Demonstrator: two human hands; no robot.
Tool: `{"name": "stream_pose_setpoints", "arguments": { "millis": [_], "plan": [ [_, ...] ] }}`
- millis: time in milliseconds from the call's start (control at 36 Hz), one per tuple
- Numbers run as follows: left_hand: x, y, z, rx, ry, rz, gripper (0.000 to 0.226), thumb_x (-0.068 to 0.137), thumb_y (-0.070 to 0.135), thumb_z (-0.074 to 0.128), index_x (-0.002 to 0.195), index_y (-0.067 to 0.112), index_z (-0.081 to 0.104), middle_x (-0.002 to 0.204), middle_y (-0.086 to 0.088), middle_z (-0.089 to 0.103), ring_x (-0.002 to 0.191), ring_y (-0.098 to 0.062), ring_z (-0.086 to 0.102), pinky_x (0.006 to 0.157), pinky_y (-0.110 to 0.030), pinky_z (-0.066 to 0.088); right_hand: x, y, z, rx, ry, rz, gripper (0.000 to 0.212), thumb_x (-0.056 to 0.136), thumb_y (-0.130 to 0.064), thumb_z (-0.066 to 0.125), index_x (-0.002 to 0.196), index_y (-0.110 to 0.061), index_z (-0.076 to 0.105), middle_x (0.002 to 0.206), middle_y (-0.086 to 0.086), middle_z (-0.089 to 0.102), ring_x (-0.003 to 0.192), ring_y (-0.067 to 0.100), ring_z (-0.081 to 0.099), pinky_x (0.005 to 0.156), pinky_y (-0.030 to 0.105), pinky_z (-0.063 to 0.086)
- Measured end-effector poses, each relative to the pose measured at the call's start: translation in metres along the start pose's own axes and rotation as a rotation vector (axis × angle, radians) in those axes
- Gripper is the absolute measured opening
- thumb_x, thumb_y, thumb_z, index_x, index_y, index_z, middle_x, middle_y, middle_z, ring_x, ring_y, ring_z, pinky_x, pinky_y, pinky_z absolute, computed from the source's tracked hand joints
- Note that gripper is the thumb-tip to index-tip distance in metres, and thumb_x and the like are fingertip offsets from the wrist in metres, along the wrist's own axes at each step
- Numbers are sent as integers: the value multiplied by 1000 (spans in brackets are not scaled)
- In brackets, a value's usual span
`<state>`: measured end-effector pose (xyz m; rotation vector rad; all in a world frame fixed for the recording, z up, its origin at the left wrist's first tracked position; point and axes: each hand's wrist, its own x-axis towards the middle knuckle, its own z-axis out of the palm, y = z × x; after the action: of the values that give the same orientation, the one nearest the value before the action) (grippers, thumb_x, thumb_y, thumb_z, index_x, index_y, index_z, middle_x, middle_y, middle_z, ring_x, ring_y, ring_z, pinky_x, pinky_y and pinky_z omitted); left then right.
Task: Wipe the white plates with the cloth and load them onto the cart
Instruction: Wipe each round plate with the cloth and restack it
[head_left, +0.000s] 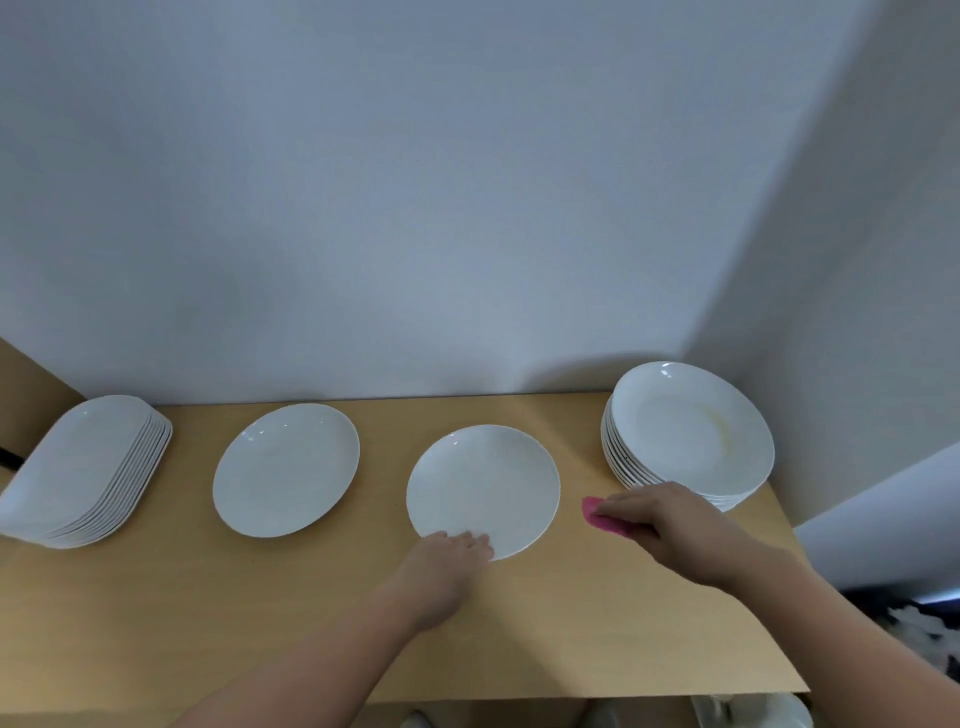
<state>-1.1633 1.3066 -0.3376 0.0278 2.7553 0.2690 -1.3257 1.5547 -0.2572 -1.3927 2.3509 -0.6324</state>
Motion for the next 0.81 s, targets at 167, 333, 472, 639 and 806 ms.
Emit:
{"name": "stream_pose_setpoints", "arguments": {
  "millis": [167,333,472,639,806],
  "plan": [
    [9,2,-44,-150,210,-207,57,91,3,36,144,22,38,144,3,49,120,-25,55,87,-30,42,9,-11,-16,1,220,-77,16,96,-24,59,107,-22,71,72,-38,47,64,0,43,61,13,31],
    [11,8,-87,-425,390,-281,37,102,15,37,138,17,46,120,-3,60,104,-23,56,79,-29,39,19,-20,-27,11,280,-149,19,96,-25,56,108,-23,71,78,-43,49,64,8,46,62,9,32],
    [10,12,-108,-927,481,-376,26,98,16,41,115,22,58,98,11,62,89,-8,58,68,-24,44,25,-23,-33,26,339,-182,24,95,-19,60,117,-21,70,104,-33,63,77,6,60,70,24,49],
    [1,16,-104,-1286,460,-414,30,95,11,44,103,30,67,102,0,72,99,-21,65,88,-41,53,31,-26,-35,18,328,-184,26,94,-10,62,118,-19,69,115,-19,68,93,14,67,92,42,52],
    [-2,12,-90,-1420,459,-474,28,97,9,45,96,25,68,105,-12,70,95,-27,64,84,-43,51,42,-24,-28,17,294,-199,26,95,-9,60,119,-17,68,115,-15,69,97,19,68,99,49,47]
  ]
}}
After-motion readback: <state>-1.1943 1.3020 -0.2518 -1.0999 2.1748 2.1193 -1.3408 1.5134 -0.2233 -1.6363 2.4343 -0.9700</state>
